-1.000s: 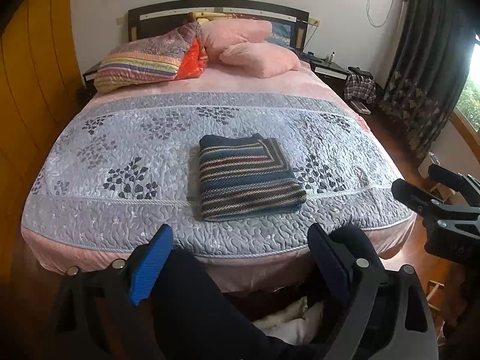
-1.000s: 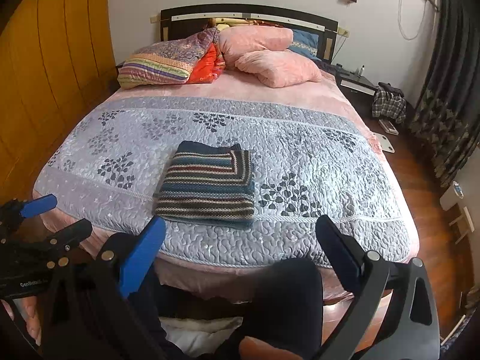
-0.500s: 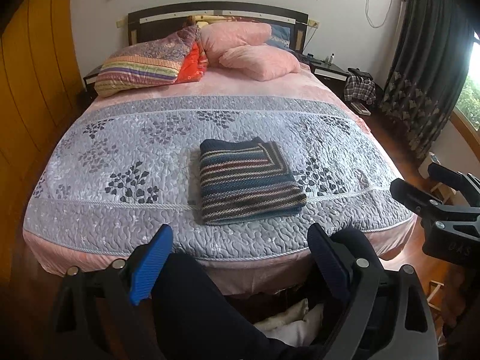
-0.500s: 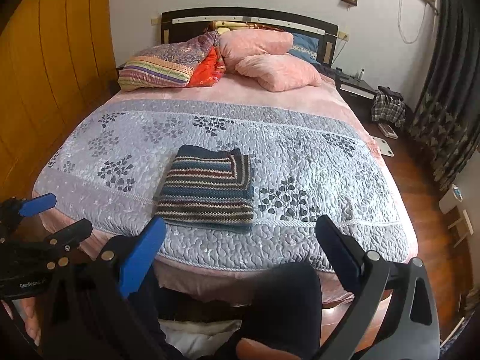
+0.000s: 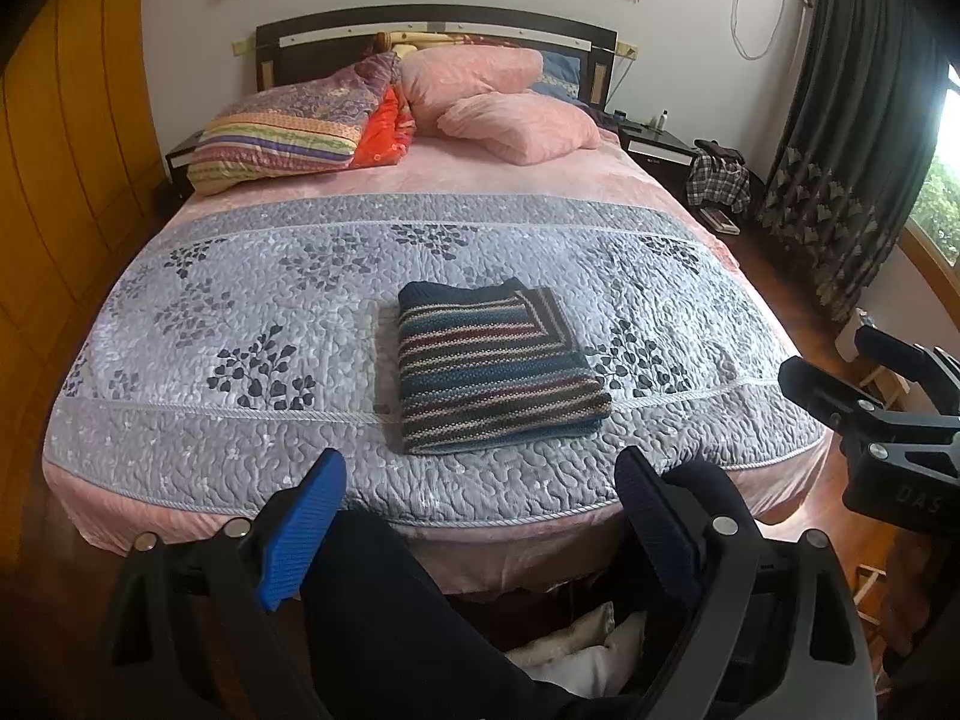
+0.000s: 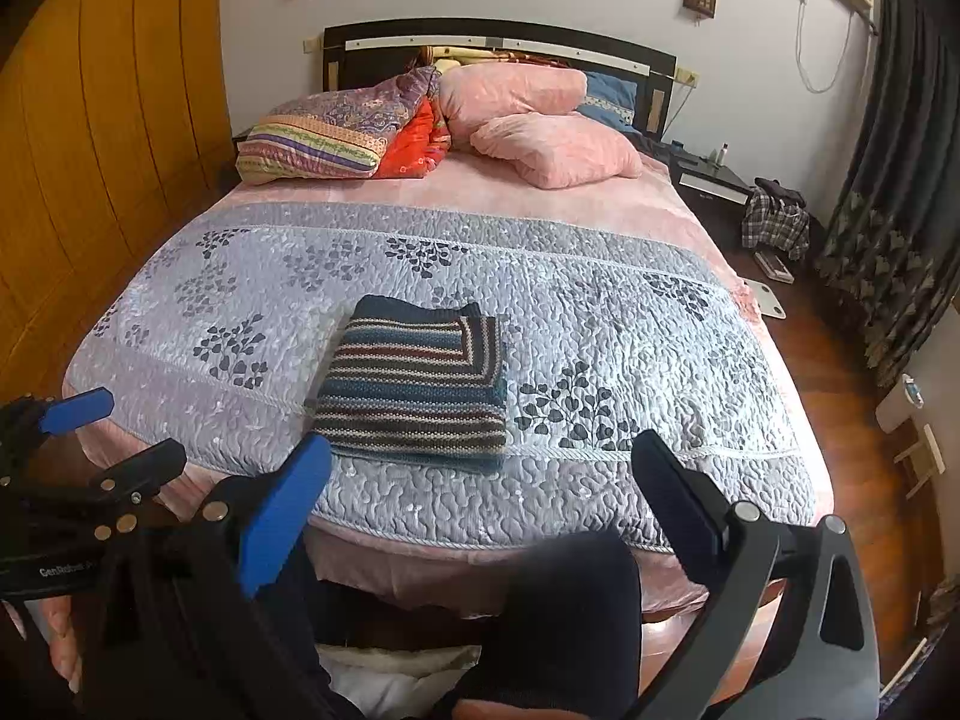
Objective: Fold small clothes
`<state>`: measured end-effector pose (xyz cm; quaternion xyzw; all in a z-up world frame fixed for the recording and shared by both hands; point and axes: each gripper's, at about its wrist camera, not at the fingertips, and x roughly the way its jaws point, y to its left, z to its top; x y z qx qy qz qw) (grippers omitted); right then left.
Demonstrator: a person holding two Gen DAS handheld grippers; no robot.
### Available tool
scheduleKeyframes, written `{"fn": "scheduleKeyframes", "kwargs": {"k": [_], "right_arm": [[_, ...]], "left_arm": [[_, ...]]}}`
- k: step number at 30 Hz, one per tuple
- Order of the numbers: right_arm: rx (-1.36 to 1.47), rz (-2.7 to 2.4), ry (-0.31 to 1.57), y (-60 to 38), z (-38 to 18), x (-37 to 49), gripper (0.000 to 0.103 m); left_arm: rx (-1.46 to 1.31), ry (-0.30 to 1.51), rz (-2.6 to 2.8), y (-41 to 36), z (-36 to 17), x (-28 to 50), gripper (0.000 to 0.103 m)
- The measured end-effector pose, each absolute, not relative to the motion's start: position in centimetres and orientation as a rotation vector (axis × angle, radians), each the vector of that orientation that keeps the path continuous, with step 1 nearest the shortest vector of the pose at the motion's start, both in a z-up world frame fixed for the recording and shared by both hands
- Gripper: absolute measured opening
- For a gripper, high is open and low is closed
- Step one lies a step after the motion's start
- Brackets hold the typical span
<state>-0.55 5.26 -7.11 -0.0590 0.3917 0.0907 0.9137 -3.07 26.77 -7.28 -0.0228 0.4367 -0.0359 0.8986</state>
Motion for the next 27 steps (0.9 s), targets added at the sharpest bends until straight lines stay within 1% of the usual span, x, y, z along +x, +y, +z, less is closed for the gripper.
{"fn": "scheduleKeyframes", "kwargs": {"k": [27], "right_arm": [[-0.121, 0.19, 0.795, 5.44, -7.24, -0.27, 0.1]], "left_arm": [[-0.056, 0.902, -0.064, 26.47, -7.47, -3.46, 0.091]]}}
